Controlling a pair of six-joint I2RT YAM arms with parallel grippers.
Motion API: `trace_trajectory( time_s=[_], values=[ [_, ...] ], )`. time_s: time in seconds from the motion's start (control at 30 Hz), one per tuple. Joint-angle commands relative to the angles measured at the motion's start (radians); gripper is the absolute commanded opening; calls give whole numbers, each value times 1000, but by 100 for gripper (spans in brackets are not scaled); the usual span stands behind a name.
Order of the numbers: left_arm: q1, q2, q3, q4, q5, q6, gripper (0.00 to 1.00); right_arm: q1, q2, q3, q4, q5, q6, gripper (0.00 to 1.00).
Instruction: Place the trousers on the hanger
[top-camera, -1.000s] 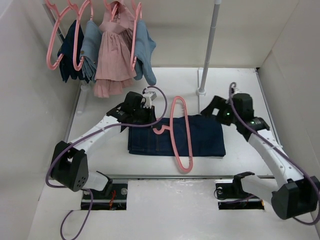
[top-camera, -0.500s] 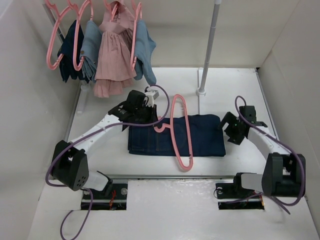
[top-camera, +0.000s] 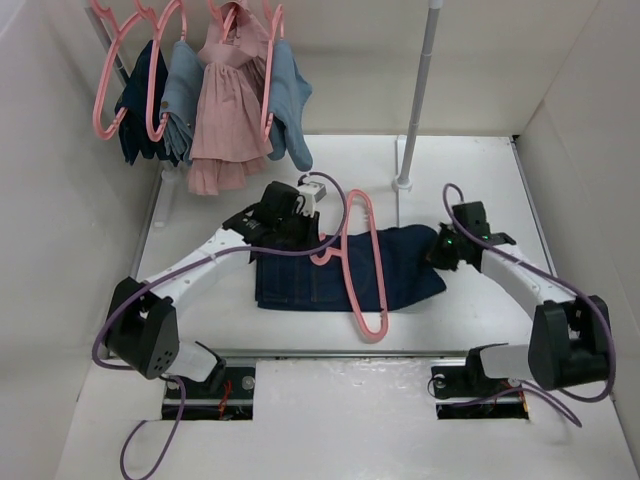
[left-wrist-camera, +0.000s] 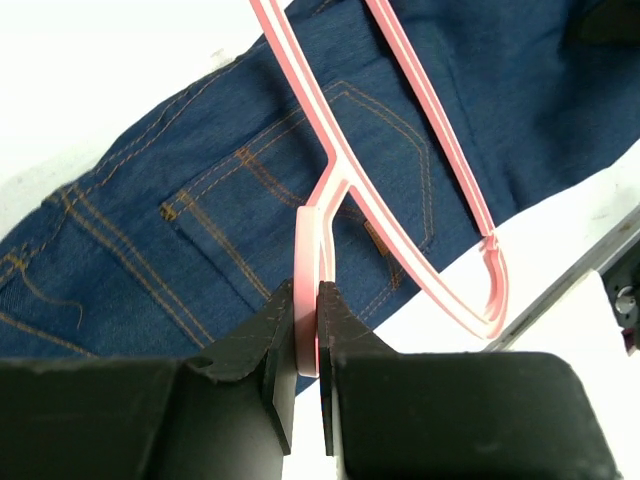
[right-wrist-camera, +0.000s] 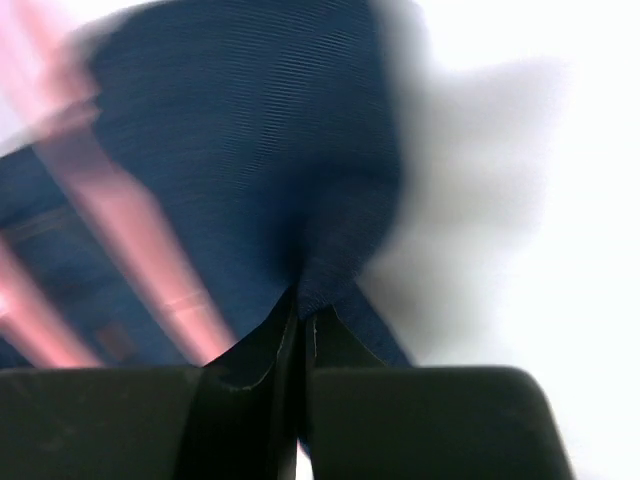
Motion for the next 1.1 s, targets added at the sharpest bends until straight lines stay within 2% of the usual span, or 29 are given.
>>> trace_trajectory(
  time_s=[0.0,0.07,0.2,0.3,0.47,0.57,0.6,0.63,0.67,0.7,0.8,0.9,1.07],
  values=[
    [-9,2,48,-2,-48,59,0,230,-74,179,12,111,29,0],
    [-19,11,57,-2,-48,59,0,368,-74,217,23,135,52,0],
    [-19,20,67,-11,-58,59,0,525,31,260,93,136,93,0],
    [-19,20,77,-11,-58,70,0,585,161,295,139,123,104,0],
    [-19,20,87,-21,-67,81,0,585,318,318,236,90,117,0],
    [-19,20,87,-21,-67,90,0,606,387,376,236,70,48,0],
    [-19,20,87,-21,-67,90,0,606,428,390,236,70,7,3],
    [-19,20,87,-21,-67,90,0,619,444,410,236,41,-14,16],
    [-19,20,87,-21,-67,90,0,619,459,410,236,25,-34,16],
    [-19,20,97,-21,-67,90,0,619,468,423,236,8,-52,35],
    [-19,20,108,-21,-67,99,0,619,456,436,215,-39,-127,62],
    [-19,20,108,-21,-67,99,0,619,368,476,103,42,-190,75],
    [-19,31,108,-21,-67,108,0,619,199,594,-84,82,-270,78]
  ],
)
